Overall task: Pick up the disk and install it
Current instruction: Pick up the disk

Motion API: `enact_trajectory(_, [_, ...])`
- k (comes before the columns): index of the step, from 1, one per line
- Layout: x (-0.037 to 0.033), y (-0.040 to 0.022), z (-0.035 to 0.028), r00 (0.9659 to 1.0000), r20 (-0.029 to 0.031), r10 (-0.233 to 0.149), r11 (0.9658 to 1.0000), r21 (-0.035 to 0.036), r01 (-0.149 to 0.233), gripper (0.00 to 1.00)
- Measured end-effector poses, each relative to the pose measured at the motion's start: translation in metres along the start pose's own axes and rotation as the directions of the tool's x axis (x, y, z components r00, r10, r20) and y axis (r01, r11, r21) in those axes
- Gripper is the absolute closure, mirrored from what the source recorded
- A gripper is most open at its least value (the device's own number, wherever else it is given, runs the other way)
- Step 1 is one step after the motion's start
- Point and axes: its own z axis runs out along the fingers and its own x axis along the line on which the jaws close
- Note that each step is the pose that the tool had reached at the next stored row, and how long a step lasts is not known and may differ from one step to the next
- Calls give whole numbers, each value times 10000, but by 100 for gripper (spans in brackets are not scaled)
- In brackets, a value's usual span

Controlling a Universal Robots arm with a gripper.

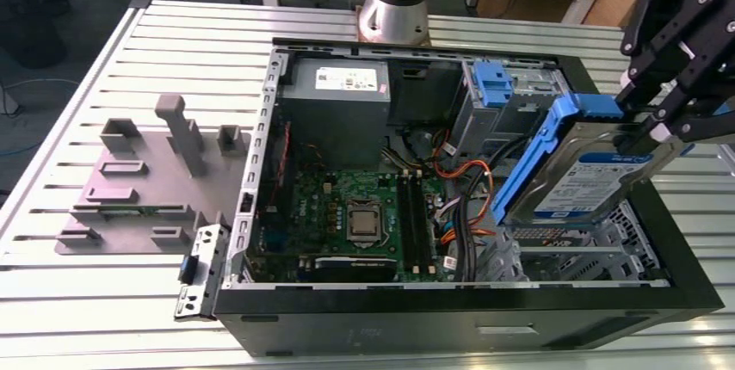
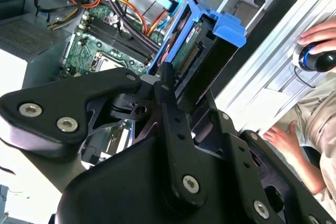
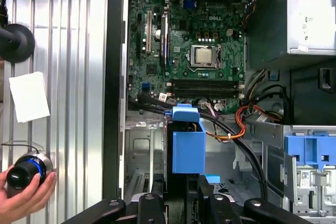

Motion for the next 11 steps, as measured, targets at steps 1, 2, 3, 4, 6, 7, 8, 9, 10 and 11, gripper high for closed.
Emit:
enact_trajectory(1, [0,-18,0,10000,0,0,10000,0,0,65])
enact_trajectory(2, [0,-37,0,10000,0,-1,10000,0,1,65])
enact_trajectory(3, [0,-54,0,10000,0,-1,10000,0,1,65])
enact_trajectory(4, [0,-69,0,10000,0,-1,10000,0,1,65])
enact_trajectory(6, [0,-97,1,10000,0,-1,10000,1,1,65])
enact_trajectory(7, [0,-110,1,10000,1,-1,10000,0,1,65])
enact_trajectory(8, [1,-125,1,10000,0,0,10000,0,0,65])
enact_trajectory(9, [1,-139,2,10000,0,-1,10000,0,1,65])
enact_trajectory(10, [1,-153,2,10000,0,-1,10000,0,1,65])
enact_trajectory(11, [2,-167,3,10000,0,-1,10000,0,1,65])
